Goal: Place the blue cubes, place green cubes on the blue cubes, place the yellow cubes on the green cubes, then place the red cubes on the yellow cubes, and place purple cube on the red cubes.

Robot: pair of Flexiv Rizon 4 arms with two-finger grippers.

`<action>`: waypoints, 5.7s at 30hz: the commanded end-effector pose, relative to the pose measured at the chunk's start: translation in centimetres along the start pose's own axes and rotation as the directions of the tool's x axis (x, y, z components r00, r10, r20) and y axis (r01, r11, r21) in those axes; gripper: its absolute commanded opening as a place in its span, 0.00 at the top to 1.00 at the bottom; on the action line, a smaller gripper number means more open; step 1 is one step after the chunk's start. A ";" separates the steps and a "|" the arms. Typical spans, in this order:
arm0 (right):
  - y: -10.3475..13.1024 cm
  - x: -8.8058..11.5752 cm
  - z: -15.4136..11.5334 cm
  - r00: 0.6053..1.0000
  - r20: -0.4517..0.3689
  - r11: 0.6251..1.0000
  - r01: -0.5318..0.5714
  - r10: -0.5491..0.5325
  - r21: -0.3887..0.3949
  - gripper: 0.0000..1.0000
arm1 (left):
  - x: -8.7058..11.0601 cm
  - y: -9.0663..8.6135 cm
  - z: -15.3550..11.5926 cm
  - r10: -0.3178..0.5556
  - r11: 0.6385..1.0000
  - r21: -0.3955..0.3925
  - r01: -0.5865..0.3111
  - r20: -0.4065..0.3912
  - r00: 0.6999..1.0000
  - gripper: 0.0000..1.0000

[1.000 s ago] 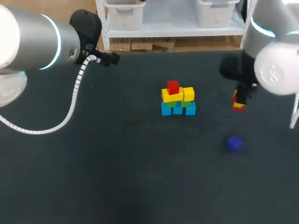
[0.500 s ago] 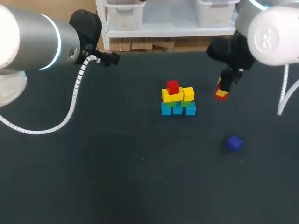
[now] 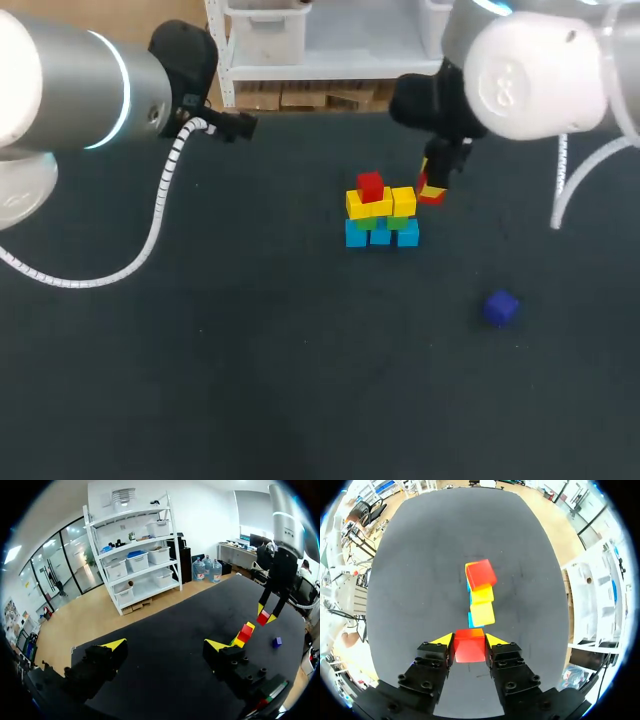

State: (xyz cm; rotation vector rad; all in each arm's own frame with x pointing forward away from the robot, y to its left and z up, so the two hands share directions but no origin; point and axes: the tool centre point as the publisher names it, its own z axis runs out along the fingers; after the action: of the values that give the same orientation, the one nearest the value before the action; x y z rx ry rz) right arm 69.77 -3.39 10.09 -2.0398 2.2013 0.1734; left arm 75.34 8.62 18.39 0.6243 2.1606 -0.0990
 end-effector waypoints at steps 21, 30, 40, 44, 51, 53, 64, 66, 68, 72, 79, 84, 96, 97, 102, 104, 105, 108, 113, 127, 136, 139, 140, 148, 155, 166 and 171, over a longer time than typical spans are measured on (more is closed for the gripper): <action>-1.3 -3.7 1.2 0.994 -0.087 0.997 0.070 -0.073 -0.038 1.00 | -0.1 0.1 0.1 0.001 1.000 0.005 -0.001 0.000 1.000 0.00; -1.5 -3.9 1.5 0.992 -0.096 0.996 0.073 -0.077 -0.042 1.00 | -0.1 0.1 0.1 0.001 1.000 0.005 -0.001 0.000 1.000 0.00; -2.1 -4.4 1.9 0.992 -0.103 0.997 0.073 -0.076 -0.030 1.00 | -0.1 0.1 0.1 0.001 1.000 0.005 -0.001 0.000 1.000 0.00; -2.3 -4.4 2.2 0.991 -0.112 0.997 0.070 -0.072 -0.021 1.00 | -0.1 0.1 0.1 0.001 1.000 0.005 -0.001 0.000 1.000 0.00; -2.6 -4.1 2.3 0.991 -0.117 0.998 0.061 -0.062 -0.016 1.00 | -0.1 0.1 0.1 0.001 1.000 0.005 -0.001 0.000 1.000 0.00; -2.6 -4.1 2.4 0.991 -0.116 0.998 0.058 -0.060 -0.017 1.00 | -0.1 0.1 0.1 0.001 1.000 0.005 -0.001 0.000 1.000 0.00; -2.4 -4.0 2.5 0.992 -0.113 0.998 0.049 -0.052 -0.026 0.00 | -0.1 0.1 0.1 0.001 1.000 0.005 -0.001 0.000 1.000 0.00; -2.4 -4.0 2.3 0.993 -0.109 0.999 0.047 -0.049 -0.024 0.00 | -0.1 0.1 0.1 0.001 1.000 0.005 -0.001 0.000 1.000 0.00; -2.5 -4.0 2.2 0.994 -0.102 0.999 0.043 -0.045 -0.022 0.00 | -0.1 0.1 0.1 0.001 1.000 0.005 -0.001 0.000 1.000 0.00; -2.7 -3.9 1.4 0.997 -0.074 1.000 0.028 -0.029 -0.003 0.00 | -0.1 0.1 0.1 0.001 1.000 0.005 -0.001 0.000 1.000 0.00; -2.5 -2.4 -1.6 0.999 -0.031 0.998 0.016 -0.015 0.053 0.00 | -0.1 0.1 0.1 0.001 1.000 0.005 -0.001 0.000 1.000 0.00; -1.5 -0.1 -3.0 1.000 -0.011 0.995 -0.009 0.010 0.098 0.00 | -0.1 0.1 0.1 0.001 1.000 0.005 -0.001 0.000 1.000 0.00; 2.7 4.6 -2.9 0.998 0.009 0.993 -0.062 0.061 0.098 0.00 | -0.1 0.1 0.1 0.001 1.000 0.005 -0.001 0.000 1.000 0.00; 3.0 4.8 -2.9 0.998 0.013 0.993 -0.067 0.066 0.097 0.00 | -0.1 0.1 0.1 0.001 1.000 0.005 -0.001 0.000 1.000 0.00; 5.2 5.3 -3.2 0.999 0.038 0.992 -0.040 0.035 0.124 0.00 | -0.1 0.1 0.1 0.001 1.000 0.005 -0.001 0.000 1.000 0.00; 6.2 5.3 -3.2 0.999 0.040 0.989 -0.006 0.000 0.149 0.00 | -0.1 0.1 0.1 0.001 1.000 0.005 -0.001 0.000 1.000 0.00; 6.6 5.3 -3.2 0.999 0.034 0.985 0.006 -0.012 0.171 0.00 | -0.1 0.1 0.1 0.001 1.000 0.005 -0.001 0.000 1.000 0.00; 7.9 5.2 -3.1 0.998 0.031 0.982 0.043 -0.049 0.183 0.00 | -0.1 0.1 0.1 0.001 1.000 0.005 -0.001 0.000 1.000 0.00; 9.6 5.6 -2.3 0.993 0.004 0.976 0.114 -0.117 0.185 0.00 | -0.1 0.1 0.1 0.001 1.000 0.005 -0.001 0.000 1.000 0.00; 10.9 8.4 0.8 0.977 -0.126 0.974 0.187 -0.171 0.128 0.00 | -0.1 0.1 0.1 0.001 1.000 0.005 -0.001 0.000 1.000 0.00; 10.4 11.5 4.5 0.924 -0.180 0.932 0.354 -0.336 0.080 0.00 | -0.1 0.1 0.1 0.001 1.000 0.005 -0.001 0.000 1.000 0.00; 10.6 12.3 5.4 0.906 -0.177 0.916 0.398 -0.383 0.055 0.00 | -0.1 0.1 0.1 0.001 1.000 0.005 -0.001 0.000 1.000 0.00; 10.7 12.5 5.5 0.900 -0.166 0.910 0.414 -0.403 0.037 0.00 | -0.1 0.1 0.1 0.001 1.000 0.005 -0.001 0.000 1.000 0.00; 10.1 13.4 5.8 0.887 -0.126 0.895 0.447 -0.445 -0.014 0.00 | -0.1 0.1 0.1 0.001 1.000 0.005 -0.001 0.000 1.000 0.00; 10.4 12.8 6.3 0.871 -0.095 0.876 0.482 -0.482 -0.024 0.00 | -0.1 0.1 0.1 0.001 1.000 0.005 -0.001 0.000 1.000 0.00; 11.0 12.6 7.5 0.858 -0.089 0.863 0.504 -0.505 -0.036 0.27 | -0.1 0.1 0.1 0.001 1.000 0.005 -0.001 0.000 1.000 0.00; 11.2 12.7 8.2 0.849 -0.103 0.855 0.516 -0.518 -0.040 0.38 | -0.1 0.1 0.1 0.001 1.000 0.005 -0.001 0.000 1.000 0.00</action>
State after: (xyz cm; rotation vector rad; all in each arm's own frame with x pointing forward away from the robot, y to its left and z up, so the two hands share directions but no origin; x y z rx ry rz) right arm 57.78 -13.69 0.11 -2.6132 1.6085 0.0195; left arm 75.34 8.62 18.39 0.6242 2.1606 -0.0991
